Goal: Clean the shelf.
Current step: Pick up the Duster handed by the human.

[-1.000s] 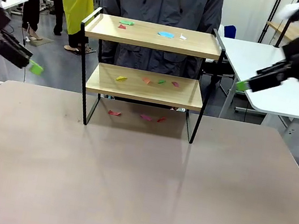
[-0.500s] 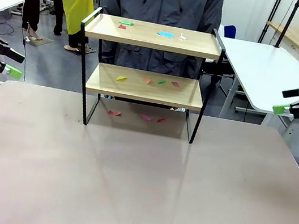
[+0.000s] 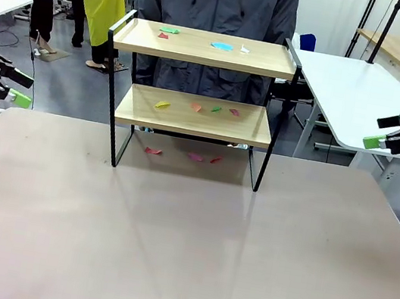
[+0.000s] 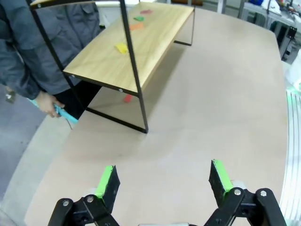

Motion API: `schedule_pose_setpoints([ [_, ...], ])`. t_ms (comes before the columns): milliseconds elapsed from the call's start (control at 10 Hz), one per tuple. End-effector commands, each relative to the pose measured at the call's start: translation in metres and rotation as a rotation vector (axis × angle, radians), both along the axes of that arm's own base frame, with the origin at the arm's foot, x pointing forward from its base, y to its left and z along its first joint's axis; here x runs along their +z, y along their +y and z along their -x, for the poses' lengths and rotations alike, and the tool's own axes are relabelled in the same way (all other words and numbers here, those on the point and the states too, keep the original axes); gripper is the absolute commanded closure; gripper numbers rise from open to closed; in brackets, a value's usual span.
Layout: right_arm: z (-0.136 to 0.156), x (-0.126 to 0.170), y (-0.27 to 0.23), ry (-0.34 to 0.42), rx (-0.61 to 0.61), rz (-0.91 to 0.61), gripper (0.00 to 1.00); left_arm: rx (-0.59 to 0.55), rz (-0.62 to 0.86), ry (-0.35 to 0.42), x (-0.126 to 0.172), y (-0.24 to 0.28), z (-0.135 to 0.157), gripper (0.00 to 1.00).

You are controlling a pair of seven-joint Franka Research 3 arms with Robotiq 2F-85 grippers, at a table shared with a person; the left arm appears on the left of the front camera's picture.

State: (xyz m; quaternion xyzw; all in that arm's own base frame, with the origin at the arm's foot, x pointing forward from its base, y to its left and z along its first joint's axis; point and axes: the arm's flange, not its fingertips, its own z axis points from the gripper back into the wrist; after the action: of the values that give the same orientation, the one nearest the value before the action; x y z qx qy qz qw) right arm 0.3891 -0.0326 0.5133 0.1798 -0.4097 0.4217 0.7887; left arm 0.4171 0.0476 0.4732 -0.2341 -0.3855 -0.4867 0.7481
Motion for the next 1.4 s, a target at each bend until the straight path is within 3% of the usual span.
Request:
schedule_pose_setpoints([
  [0,-0.037,-0.008,-0.031,0.058,0.009,-0.109,0.00,-0.009,0.100,-0.040,-0.008,0.017,-0.044,0.00],
  [200,-0.076,-0.033,-0.072,0.037,0.032,-0.205,0.00,-0.055,0.229,-0.008,-0.039,0.047,-0.090,0.00],
  [300,-0.095,-0.048,-0.090,0.032,0.100,-0.272,0.00,-0.101,0.315,-0.022,-0.055,0.061,-0.110,0.00],
  [600,-0.133,-0.102,-0.111,-0.049,0.229,-0.312,0.00,-0.174,0.478,-0.162,-0.103,0.091,-0.144,0.00],
  [900,-0.149,-0.126,-0.120,-0.123,0.276,-0.357,0.00,-0.218,0.575,-0.225,-0.130,0.107,-0.155,0.00],
  [1300,-0.152,-0.132,-0.134,-0.147,0.259,-0.389,0.00,-0.226,0.626,-0.253,-0.132,0.107,-0.156,0.00],
])
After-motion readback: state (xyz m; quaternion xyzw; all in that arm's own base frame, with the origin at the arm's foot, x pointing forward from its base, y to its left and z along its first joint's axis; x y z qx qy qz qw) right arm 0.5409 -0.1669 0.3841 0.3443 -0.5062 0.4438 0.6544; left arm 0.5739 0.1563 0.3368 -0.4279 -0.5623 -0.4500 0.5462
